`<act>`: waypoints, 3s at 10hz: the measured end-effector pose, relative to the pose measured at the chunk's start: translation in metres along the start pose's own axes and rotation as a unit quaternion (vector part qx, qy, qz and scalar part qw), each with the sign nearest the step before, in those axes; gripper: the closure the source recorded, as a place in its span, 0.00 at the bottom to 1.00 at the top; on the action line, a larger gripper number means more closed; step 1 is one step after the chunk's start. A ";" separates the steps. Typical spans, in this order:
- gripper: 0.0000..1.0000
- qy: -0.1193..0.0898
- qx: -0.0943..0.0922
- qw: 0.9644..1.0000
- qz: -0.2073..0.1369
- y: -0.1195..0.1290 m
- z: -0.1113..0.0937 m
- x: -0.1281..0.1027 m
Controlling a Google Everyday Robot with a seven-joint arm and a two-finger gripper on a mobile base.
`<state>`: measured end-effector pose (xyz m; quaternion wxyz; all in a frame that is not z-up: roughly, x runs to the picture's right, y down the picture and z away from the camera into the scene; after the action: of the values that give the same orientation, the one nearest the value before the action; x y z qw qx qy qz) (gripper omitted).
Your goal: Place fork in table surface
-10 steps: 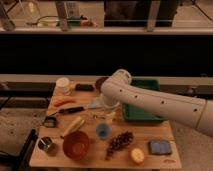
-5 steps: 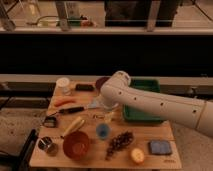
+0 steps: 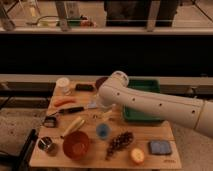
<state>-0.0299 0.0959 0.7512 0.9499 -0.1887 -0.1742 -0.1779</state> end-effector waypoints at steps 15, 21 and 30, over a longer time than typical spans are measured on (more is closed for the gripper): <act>0.20 -0.061 -0.005 0.998 -0.018 -0.032 0.070 0.014; 0.20 -0.074 -0.026 0.996 0.031 -0.029 0.103 0.014; 0.20 -0.064 -0.054 0.991 0.107 -0.004 0.122 0.006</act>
<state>-0.0588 0.1420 0.8611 0.9390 -0.2679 -0.2036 -0.0715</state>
